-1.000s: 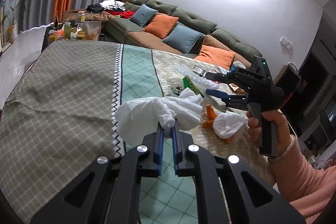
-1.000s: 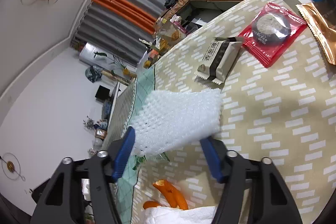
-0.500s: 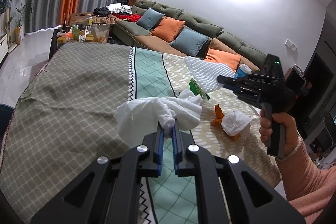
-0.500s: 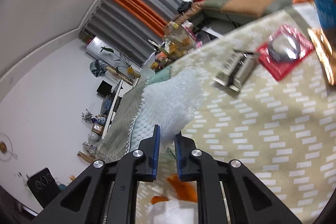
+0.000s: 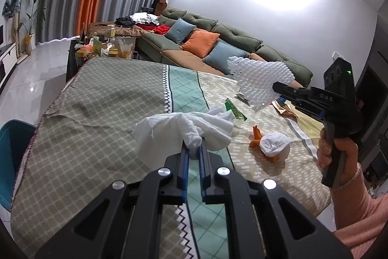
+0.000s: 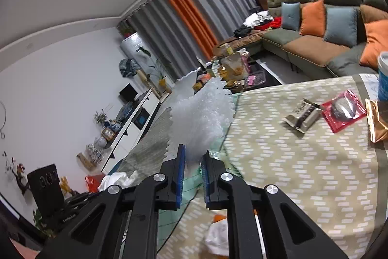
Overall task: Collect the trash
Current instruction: 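Carry tissue and foam mesh to the teal bin and open both tools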
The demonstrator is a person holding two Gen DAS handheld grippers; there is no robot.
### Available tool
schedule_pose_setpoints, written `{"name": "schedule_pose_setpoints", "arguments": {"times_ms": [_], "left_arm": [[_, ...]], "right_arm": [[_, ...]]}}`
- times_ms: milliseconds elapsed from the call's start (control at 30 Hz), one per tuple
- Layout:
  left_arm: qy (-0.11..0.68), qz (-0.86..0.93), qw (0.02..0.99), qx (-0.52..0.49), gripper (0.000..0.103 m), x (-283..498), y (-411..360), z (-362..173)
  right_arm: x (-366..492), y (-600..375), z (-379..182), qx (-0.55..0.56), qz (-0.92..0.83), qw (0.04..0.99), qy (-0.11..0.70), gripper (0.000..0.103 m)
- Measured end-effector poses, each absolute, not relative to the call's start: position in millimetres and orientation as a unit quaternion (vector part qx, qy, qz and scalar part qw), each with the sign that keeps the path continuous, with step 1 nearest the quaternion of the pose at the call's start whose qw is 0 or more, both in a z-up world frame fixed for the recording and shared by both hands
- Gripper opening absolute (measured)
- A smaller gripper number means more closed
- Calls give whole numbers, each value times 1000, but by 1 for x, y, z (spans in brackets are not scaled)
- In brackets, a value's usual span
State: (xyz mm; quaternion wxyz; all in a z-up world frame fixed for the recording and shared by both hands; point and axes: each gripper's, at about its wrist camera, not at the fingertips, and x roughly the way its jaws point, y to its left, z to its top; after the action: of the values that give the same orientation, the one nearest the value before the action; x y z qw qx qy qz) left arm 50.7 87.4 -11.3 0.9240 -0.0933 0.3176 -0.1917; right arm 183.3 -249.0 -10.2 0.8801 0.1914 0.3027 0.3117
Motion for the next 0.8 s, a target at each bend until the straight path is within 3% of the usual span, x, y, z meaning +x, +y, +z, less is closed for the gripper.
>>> {"name": "schedule_pose_setpoints", "arguments": {"times_ms": [800], "left_arm": [[303,-120,939,-110,9,15,154,-12]], "right_arm": [[155,-136,-16,124,414,839,330,13]]}}
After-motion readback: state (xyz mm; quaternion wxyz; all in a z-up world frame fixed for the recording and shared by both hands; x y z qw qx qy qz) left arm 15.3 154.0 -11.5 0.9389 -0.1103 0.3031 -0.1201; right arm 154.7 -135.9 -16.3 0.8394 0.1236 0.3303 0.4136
